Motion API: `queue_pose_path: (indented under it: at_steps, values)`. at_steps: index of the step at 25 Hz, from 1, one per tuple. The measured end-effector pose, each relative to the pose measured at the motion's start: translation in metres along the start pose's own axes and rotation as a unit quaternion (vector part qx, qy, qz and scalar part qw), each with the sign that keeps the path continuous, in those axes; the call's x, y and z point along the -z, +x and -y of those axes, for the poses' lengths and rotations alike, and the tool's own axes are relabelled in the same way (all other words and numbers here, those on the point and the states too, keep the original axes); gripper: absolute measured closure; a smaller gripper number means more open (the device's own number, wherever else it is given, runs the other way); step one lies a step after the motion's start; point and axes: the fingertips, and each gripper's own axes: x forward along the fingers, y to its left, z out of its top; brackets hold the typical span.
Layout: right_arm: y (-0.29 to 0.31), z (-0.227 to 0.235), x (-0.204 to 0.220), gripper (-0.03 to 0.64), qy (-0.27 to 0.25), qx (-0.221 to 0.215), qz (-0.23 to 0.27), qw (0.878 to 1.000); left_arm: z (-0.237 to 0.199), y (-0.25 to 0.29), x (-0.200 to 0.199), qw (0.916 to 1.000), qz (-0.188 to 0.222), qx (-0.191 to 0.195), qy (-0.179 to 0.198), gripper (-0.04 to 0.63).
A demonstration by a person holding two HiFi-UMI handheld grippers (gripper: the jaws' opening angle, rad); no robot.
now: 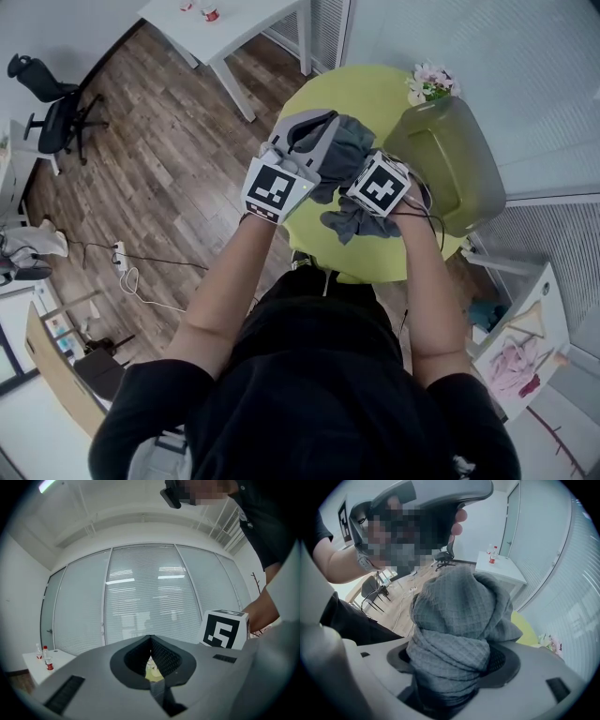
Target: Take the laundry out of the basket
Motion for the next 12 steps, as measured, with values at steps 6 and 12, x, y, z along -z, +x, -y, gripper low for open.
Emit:
queue_pose_path:
  at_steps: [6, 12]
  values:
    - [0.037, -0.010, 0.014, 0.256, 0.004, -0.007, -0.006, 1.000, 0.002, -0.008, 0.035, 0.9998, -0.014, 0.000, -0.015, 0.586]
    - [0.076, -0.018, 0.042, 0.256, 0.003, -0.021, -0.022, 1.000, 0.012, -0.004, 0.077, 0.9989, -0.032, 0.013, -0.032, 0.586]
